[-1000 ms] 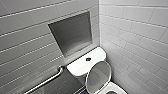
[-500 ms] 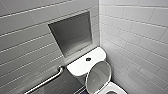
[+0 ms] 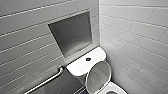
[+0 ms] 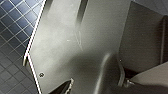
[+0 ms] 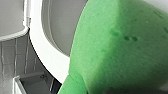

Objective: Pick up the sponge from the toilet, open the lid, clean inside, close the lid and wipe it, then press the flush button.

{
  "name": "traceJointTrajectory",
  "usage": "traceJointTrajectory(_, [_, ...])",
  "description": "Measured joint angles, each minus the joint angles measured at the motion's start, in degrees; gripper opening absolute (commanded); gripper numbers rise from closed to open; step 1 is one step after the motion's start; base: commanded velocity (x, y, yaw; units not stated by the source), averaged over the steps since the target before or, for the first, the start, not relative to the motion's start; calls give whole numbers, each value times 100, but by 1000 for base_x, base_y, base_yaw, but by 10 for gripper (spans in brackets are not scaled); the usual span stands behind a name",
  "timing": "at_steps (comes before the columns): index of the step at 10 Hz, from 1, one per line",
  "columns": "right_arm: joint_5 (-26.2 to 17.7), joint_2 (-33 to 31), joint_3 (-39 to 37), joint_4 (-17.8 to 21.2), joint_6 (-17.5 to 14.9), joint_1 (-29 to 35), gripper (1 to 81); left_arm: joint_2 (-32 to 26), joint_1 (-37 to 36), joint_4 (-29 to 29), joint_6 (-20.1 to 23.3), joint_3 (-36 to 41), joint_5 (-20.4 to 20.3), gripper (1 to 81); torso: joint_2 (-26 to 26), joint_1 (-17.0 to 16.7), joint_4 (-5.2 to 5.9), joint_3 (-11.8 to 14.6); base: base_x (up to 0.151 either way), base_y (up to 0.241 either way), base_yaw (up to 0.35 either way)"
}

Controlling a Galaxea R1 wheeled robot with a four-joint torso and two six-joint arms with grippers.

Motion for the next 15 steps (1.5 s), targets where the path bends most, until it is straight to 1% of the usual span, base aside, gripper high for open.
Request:
traceJointTrajectory(3, [22, 188, -195, -2, -18, 16, 10, 0, 82, 0, 0, 35, 33, 811, 28, -18, 0, 0, 0, 0, 0])
traceJointTrajectory(4, [46, 215, -236, -2, -21, 21, 10, 0, 60, 2, 2, 39, 24, 811, 133, -83, 0, 0, 0, 0, 0])
traceJointTrajectory(6, [96, 295, -377, 0, -24, 66, 10, -2, 38, 2, 0, 46, 11, 811, 518, -328, 0, 2, 0, 0, 0])
traceJointTrajectory(7, [85, 355, -435, 0, -27, 74, 10, -2, 51, 2, 2, 46, 17, 811, 708, -442, 0, 44, 0, 0, 0])
traceJointTrajectory(9, [-87, 516, -496, -13, -38, -26, 10, 0, 32, 5, 2, 46, 17, 811, 1093, -686, 0, 297, 0, 0, 0])
traceJointTrajectory(11, [-133, 667, -708, -18, -40, -139, 10, 0, 33, 5, 6, 46, 15, 811, 1510, -967, -13, 522, 0, 0, 0])
traceJointTrajectory(12, [-117, 730, -824, -18, -43, -139, 10, -11, 38, 5, 6, 46, 24, 811, 1713, -1097, -74, 590, 0, 0, 0])
traceJointTrajectory(13, [-116, 758, -835, -18, -43, -139, 10, -20, 35, 5, 6, 44, 26, 811, 1903, -1220, -205, 655, 0, 0, 0])
traceJointTrajectory(15, [-127, 766, -857, -18, -43, -146, 10, -13, 13, 5, 5, 46, 17, 811, 2310, -1485, -577, 784, 0, 0, 0])
